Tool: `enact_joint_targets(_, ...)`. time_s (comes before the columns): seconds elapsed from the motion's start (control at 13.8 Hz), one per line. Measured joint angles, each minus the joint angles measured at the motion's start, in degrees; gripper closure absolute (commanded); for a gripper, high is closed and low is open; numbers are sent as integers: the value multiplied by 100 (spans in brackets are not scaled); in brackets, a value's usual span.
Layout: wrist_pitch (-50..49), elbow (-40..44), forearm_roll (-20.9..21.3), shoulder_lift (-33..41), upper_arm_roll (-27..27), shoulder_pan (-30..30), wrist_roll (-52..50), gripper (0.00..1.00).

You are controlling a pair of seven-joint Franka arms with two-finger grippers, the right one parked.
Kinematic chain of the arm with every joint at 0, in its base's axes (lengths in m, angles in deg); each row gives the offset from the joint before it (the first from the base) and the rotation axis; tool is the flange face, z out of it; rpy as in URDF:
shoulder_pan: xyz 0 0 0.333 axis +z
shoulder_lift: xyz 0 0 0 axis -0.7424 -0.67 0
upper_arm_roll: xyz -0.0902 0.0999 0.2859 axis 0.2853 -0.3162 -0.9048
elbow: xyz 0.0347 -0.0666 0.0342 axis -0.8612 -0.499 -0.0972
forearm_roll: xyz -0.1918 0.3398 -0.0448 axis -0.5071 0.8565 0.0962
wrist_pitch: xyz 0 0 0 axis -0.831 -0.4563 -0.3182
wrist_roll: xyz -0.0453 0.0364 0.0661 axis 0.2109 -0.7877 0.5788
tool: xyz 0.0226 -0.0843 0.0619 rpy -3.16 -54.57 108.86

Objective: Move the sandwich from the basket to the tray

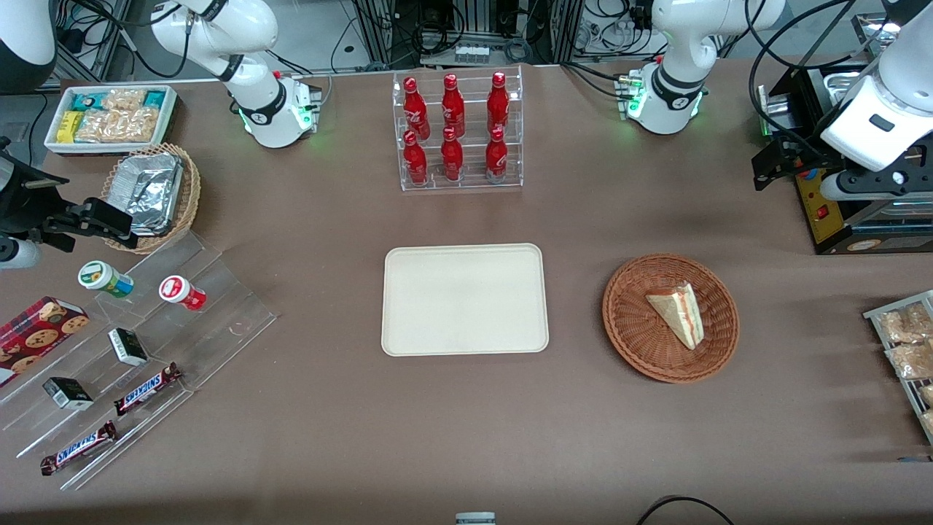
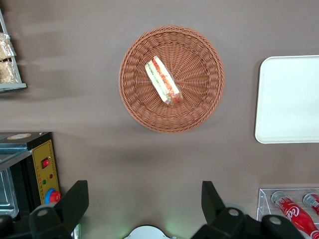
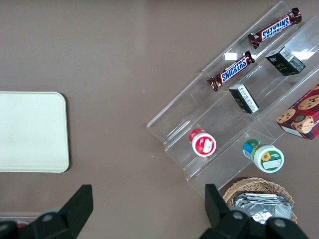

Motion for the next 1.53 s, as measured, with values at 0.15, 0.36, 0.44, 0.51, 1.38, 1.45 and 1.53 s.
enact_joint_targets(0.15, -13, 0, 0, 2, -1, 0, 4, 0)
enact_joint_targets(0.36, -11, -46, 0, 2, -10, -1, 8, 0)
enact_joint_targets(0.44, 14, -102, 0, 0, -12, -4, 10, 0)
enact_joint_targets(0.51, 84, -177, 0, -2, -20, -7, 10, 0)
enact_joint_targets(1.38, 2069, -1550, 0, -285, -95, -5, -562, 0)
enact_joint_targets(1.45, 2129, -1550, 0, -335, -96, -5, -660, 0)
enact_joint_targets(1.53, 2176, -1551, 0, -381, -95, -5, -731, 0)
